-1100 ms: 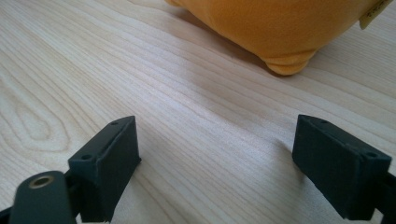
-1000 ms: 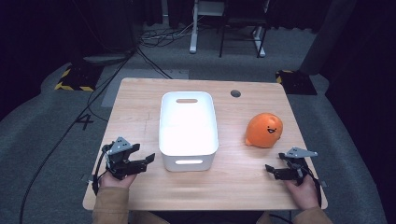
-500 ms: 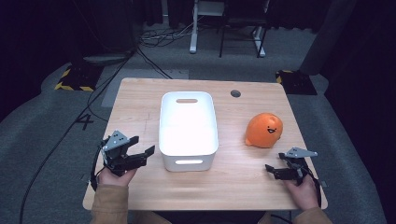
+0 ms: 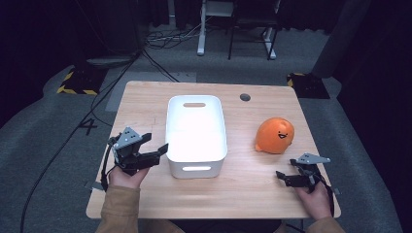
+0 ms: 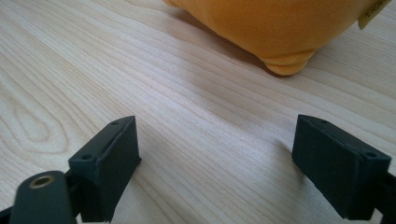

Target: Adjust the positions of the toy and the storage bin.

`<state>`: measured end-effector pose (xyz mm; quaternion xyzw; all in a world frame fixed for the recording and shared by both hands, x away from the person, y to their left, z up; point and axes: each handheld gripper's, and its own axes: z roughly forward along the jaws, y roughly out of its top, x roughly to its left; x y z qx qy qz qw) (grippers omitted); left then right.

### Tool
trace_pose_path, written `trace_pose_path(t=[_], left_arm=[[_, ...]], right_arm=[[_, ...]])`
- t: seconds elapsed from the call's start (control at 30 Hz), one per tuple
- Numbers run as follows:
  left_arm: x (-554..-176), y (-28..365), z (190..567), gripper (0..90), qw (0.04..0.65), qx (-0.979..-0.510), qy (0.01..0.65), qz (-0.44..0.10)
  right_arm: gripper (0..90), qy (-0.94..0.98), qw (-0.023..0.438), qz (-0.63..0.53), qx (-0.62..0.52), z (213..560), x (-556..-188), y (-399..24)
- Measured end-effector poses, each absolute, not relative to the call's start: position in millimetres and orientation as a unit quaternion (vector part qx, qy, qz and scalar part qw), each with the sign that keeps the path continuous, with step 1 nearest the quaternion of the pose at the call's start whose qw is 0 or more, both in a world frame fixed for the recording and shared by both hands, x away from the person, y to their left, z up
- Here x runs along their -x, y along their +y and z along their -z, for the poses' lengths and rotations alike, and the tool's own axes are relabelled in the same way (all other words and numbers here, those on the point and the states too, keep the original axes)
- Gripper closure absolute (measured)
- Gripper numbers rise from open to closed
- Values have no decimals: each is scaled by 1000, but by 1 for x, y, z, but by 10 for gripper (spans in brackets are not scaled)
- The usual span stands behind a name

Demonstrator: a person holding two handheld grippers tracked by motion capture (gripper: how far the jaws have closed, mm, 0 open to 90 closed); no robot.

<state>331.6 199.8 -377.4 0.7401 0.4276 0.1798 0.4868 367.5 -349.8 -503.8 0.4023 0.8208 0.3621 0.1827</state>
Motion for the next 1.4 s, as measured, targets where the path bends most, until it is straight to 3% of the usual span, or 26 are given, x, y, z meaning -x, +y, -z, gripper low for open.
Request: trace_pose_path(t=[0.4, 0.77, 0.93, 1.4], left_arm=[[-347, 179, 394, 277, 466, -749, 439, -172], [-348, 168, 406, 333, 456, -756, 439, -164], [-343, 167, 404, 379, 453, -757, 437, -176], [-314, 143, 403, 359, 461, -771, 408, -161]], right_arm=[[148, 820, 182, -362, -405, 504, -367, -349], [148, 820, 183, -362, -405, 504, -367, -349], [148, 820, 182, -362, -405, 504, -367, -349], [148, 820, 182, -361, -405, 504, -367, -349]])
